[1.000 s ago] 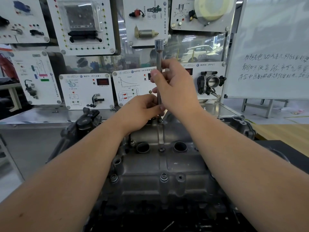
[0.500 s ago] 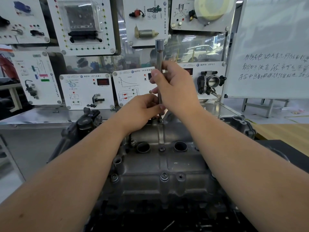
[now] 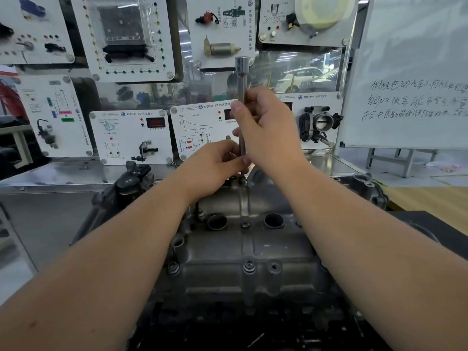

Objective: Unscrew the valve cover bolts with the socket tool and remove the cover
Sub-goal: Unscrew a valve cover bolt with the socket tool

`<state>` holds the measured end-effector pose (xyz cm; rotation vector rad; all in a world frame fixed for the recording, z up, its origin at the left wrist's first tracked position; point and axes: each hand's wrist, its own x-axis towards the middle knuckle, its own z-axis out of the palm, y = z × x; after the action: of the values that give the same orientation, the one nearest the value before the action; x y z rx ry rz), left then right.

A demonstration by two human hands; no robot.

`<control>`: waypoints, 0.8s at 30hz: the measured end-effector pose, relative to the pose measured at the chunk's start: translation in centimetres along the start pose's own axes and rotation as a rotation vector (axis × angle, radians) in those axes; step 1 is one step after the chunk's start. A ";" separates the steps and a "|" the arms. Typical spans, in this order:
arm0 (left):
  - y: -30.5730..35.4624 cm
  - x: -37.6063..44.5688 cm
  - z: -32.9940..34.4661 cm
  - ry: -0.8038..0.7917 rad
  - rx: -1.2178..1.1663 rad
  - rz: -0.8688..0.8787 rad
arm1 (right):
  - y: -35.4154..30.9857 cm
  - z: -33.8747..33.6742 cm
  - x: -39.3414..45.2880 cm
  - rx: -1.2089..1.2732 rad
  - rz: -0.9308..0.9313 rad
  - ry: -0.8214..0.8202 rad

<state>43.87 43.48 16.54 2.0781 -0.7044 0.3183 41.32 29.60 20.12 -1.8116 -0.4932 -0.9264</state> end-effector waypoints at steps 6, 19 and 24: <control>-0.5 0.2 0.1 -0.012 -0.018 -0.025 | -0.1 0.0 0.3 -0.023 0.018 -0.017; -0.2 0.1 0.1 -0.021 -0.018 -0.024 | 0.2 0.2 0.3 0.001 0.011 -0.050; -0.1 0.1 -0.1 -0.004 0.000 -0.006 | 0.2 0.2 0.3 -0.015 -0.002 -0.068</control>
<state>43.99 43.52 16.57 2.0807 -0.7007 0.3105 41.71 29.65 20.19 -1.8615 -0.5325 -0.8742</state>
